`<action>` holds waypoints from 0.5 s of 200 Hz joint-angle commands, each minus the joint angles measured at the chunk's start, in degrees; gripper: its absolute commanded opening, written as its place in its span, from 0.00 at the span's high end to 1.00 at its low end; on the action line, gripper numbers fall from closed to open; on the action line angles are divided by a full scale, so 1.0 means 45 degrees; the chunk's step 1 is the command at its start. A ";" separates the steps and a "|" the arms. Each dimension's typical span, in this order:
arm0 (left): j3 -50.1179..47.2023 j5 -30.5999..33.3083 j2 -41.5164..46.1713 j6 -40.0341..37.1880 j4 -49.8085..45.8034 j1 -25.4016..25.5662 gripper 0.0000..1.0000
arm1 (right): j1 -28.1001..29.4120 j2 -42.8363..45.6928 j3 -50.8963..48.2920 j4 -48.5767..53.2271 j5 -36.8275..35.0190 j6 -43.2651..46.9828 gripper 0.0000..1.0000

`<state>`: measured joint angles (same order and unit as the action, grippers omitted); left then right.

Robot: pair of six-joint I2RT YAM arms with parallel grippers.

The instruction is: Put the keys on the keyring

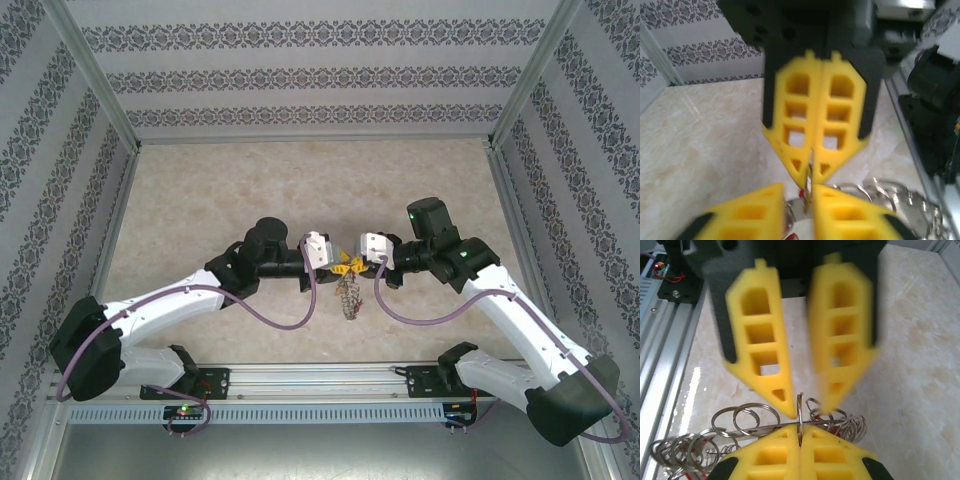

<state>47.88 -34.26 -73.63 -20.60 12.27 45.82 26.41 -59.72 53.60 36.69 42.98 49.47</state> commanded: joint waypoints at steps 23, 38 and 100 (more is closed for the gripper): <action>0.2072 -0.1693 -0.0468 -0.1416 -0.3311 -0.0417 0.65 | -0.0027 -0.0066 0.0612 0.0673 0.0393 0.0277 1.00; 0.2596 -0.1961 -0.0841 -0.1910 -0.4337 -0.0417 0.66 | -0.0030 -0.0087 0.0668 0.0786 0.0278 0.0269 1.00; 0.2643 -0.2666 -0.0939 -0.2219 -0.4928 -0.0658 0.66 | -0.0243 0.0145 0.0471 0.0703 0.0052 -0.0017 1.00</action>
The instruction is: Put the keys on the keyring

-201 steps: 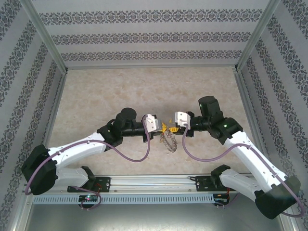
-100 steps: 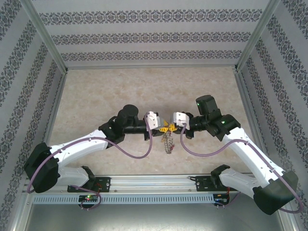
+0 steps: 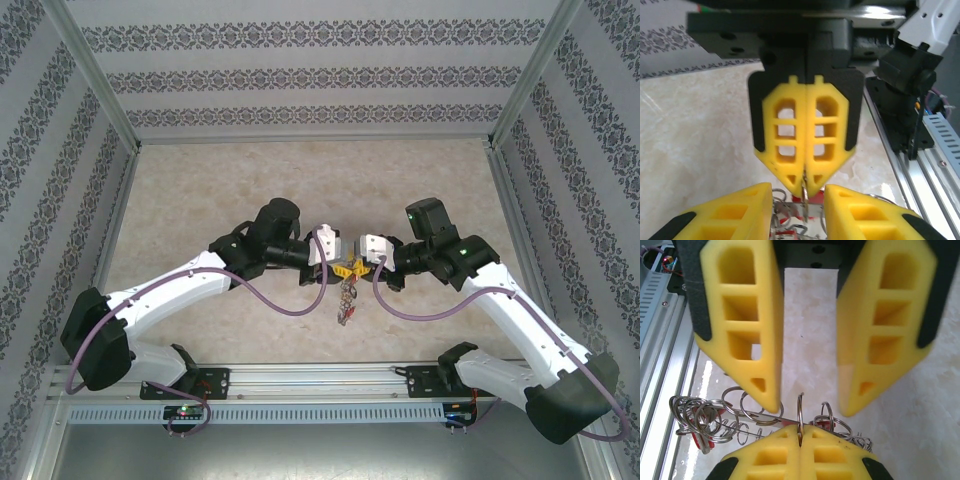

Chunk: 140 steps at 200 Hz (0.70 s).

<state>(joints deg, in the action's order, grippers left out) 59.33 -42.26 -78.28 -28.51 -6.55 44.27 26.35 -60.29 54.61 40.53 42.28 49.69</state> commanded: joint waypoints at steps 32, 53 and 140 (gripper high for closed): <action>0.0052 -0.0982 0.0120 -0.0425 -0.0850 -0.0387 0.65 | -0.0455 0.0445 0.0131 -0.0362 0.0493 -0.0331 1.00; 0.0185 -0.0977 -0.0178 0.0117 -0.0515 -0.0375 0.65 | -0.0445 0.0418 0.0149 -0.0453 0.0701 -0.0437 1.00; 0.0697 -0.1084 -0.0741 0.0632 -0.0323 -0.0365 0.73 | -0.0267 0.0215 0.0311 -0.0336 0.0383 -0.0650 1.00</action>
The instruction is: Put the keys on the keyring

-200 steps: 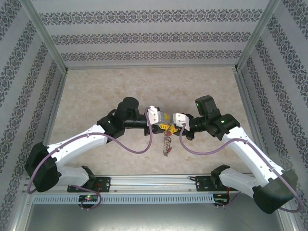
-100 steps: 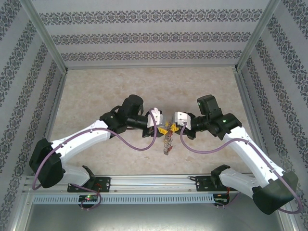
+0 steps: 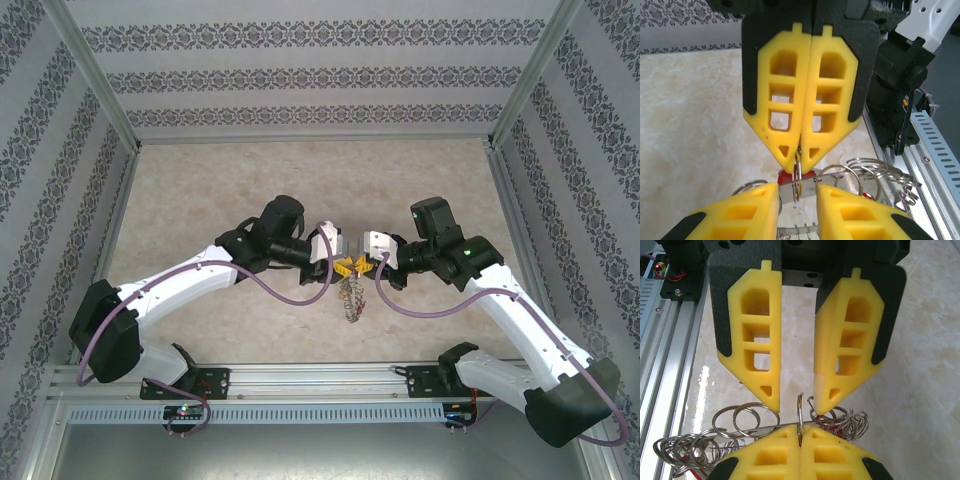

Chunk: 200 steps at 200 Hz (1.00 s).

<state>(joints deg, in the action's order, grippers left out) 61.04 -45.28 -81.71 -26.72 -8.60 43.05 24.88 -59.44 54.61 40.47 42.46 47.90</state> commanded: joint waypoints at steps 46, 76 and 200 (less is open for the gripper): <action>0.0523 -0.0366 -0.0146 0.0243 -0.0116 -0.0093 0.77 | 0.0192 -0.0048 0.0290 -0.0452 0.0168 -0.0368 1.00; 0.0523 -0.0157 -0.0269 0.0385 -0.0002 -0.0007 0.79 | 0.0270 -0.0120 0.0437 -0.0494 0.0194 -0.0484 1.00; -0.0892 -0.0656 0.0343 0.2784 0.3803 -0.0137 1.00 | -0.0401 0.0854 -0.0387 -0.1356 0.0281 -0.1395 0.78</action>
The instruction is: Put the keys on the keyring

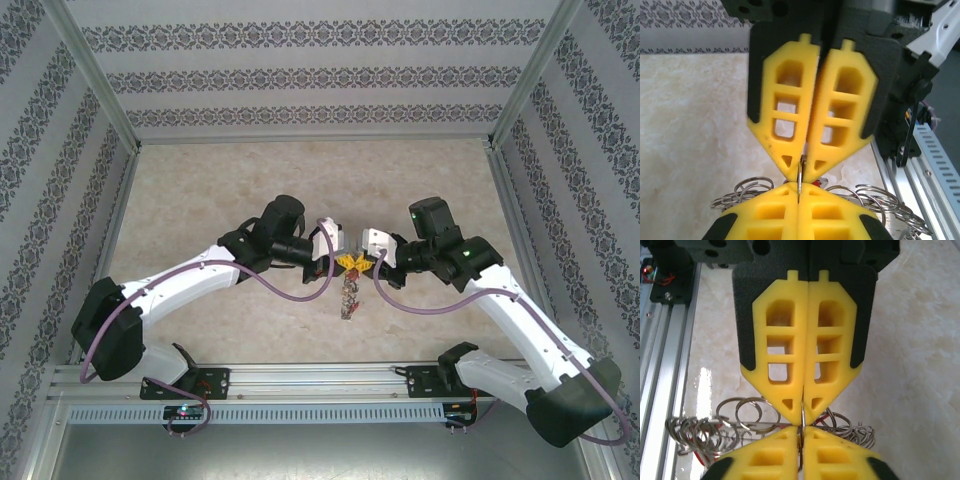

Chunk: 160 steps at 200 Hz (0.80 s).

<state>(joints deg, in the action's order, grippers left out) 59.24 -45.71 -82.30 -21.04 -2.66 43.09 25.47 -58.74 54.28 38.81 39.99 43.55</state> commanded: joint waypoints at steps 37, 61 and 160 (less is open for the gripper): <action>-0.1039 -0.1174 0.0715 0.2156 0.4130 -0.0258 1.00 | -0.1785 0.1903 -0.1330 -0.2050 0.2002 -0.1813 0.70; -0.1282 -0.1382 0.0769 0.2326 0.4930 -0.0278 1.00 | -0.2318 0.2508 -0.1862 -0.2808 0.2905 -0.2464 0.71; -0.1472 -0.1661 0.0749 0.2927 0.6250 -0.0279 1.00 | -0.2534 0.1789 -0.1742 -0.2087 0.4492 -0.3587 0.71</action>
<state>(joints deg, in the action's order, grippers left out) 53.04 -50.76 -81.14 -8.86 19.35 42.28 15.03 -49.19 46.37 28.49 55.13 30.06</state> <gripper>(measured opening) 0.058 0.293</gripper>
